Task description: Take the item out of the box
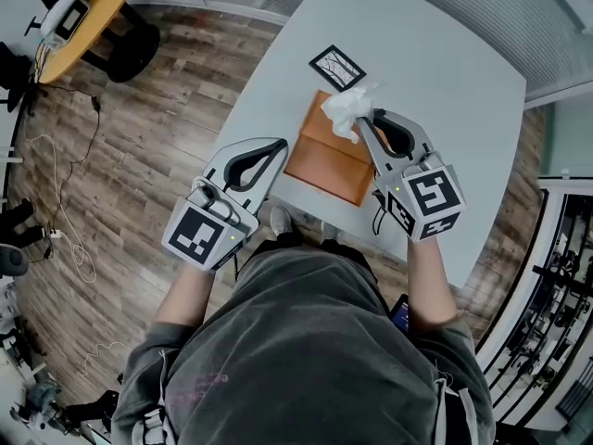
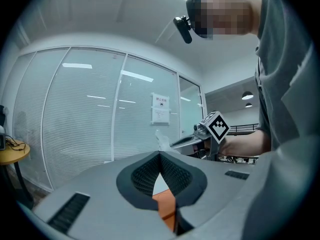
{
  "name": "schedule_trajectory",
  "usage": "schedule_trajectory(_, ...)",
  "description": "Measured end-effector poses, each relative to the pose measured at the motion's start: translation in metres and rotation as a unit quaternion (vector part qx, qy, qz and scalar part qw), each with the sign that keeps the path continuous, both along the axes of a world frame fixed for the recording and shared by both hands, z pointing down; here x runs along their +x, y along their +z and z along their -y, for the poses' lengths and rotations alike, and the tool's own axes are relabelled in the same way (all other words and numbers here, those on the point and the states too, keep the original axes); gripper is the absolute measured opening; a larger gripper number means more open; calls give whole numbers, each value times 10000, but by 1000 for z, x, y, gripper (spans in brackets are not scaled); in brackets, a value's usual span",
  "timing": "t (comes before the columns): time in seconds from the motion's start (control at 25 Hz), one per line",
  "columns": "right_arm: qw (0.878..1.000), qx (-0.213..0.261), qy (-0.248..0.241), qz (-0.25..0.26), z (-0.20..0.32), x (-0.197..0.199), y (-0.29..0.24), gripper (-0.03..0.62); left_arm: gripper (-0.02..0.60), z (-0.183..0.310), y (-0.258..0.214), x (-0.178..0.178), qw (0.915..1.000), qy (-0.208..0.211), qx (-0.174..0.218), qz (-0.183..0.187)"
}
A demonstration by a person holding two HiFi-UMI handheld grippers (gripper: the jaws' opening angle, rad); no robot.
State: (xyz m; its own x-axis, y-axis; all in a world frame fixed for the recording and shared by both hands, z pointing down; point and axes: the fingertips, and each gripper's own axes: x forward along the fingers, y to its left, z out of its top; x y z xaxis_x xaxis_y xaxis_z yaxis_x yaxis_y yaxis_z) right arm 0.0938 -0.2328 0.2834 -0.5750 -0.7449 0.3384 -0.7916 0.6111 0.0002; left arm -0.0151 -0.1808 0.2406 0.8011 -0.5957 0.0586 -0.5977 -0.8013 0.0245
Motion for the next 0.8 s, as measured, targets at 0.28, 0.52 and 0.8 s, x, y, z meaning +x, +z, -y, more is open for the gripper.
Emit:
schedule_trajectory(0.28, 9995, 230, 101, 209, -2, 2, -16, 51, 12, -1, -1, 2, 10000, 79, 19, -22)
schedule_trajectory(0.52, 9983, 370, 125, 422, -4, 4, -26, 52, 12, -1, 2, 3, 9999, 113, 14, 7)
schedule_trajectory(0.8, 9972, 466, 133, 572, -5, 3, -37, 51, 12, 1, 1, 2, 9999, 149, 8, -11)
